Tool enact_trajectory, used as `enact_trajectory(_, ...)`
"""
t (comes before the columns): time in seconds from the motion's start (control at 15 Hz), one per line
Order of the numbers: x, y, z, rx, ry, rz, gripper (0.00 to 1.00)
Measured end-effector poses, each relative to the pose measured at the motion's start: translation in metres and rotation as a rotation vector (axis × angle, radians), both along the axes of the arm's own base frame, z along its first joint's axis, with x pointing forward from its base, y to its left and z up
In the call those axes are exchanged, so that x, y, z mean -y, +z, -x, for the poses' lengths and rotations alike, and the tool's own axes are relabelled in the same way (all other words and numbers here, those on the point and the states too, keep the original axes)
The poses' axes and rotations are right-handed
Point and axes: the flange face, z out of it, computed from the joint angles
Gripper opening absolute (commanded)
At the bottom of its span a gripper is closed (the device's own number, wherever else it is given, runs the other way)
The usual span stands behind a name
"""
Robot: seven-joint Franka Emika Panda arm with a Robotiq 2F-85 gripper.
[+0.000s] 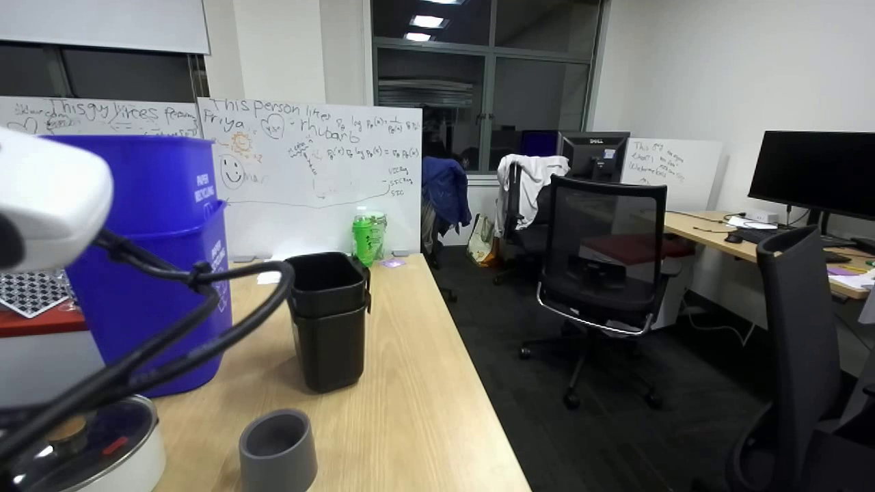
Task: Put the grey vessel inside the black waste bin
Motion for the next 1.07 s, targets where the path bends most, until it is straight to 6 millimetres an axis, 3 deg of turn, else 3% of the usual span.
enact_trajectory(0.53, -0.021, -0.058, -0.021, 0.093, 0.068, -0.018, 1.00)
enact_trajectory(1.07, -0.022, -0.061, -0.023, 0.104, 0.076, -0.019, 1.00)
